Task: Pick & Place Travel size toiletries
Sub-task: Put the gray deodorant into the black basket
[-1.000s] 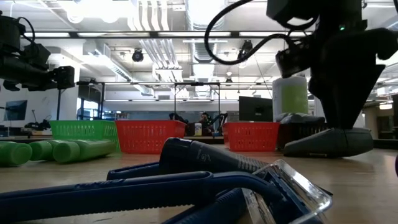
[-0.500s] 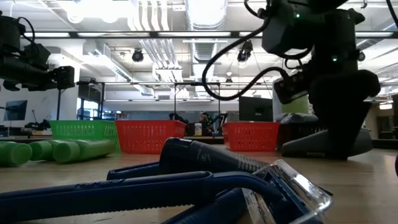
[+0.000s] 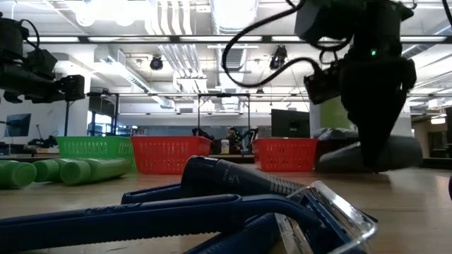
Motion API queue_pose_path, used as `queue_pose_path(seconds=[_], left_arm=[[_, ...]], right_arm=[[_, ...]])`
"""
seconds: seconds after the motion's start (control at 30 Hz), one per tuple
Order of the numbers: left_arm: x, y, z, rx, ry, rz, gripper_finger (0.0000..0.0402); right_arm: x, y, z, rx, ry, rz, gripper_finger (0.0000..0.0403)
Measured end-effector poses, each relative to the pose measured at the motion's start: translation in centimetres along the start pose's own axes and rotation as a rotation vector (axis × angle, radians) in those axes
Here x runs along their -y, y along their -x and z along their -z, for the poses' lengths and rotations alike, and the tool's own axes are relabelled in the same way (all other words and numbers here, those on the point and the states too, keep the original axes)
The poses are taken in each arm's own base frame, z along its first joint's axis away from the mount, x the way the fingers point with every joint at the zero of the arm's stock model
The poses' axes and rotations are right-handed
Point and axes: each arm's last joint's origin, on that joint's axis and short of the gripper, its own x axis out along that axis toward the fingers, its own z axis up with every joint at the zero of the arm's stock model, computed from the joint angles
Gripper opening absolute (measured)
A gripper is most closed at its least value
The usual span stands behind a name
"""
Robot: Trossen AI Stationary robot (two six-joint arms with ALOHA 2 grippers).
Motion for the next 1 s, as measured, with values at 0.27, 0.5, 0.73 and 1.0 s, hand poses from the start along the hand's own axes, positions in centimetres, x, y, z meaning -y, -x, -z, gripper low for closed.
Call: queue_pose_path(seconds=[0.27, 0.5, 0.73, 1.0], left_arm=[[0.0, 0.0, 0.0, -0.002, 0.0, 0.0, 0.0259], [0.0, 0.0, 0.0, -0.004, 0.0, 0.0, 0.0259], [0.0, 0.0, 0.0, -0.004, 0.0, 0.0, 0.0259], [0.0, 0.0, 0.0, -0.004, 0.0, 0.0, 0.0259]], right_arm=[[2.0, 8.2, 0.8, 0.247, -0.319, -0.093, 0.0204], [7.3, 11.2, 0.0, 0.434, -0.716, -0.065, 0.0222], [9.7, 7.3, -2.5, 0.214, -0.677, -0.032, 0.0212], [9.9, 5.8, -3.1, 0.165, -0.623, 0.028, 0.0232]])
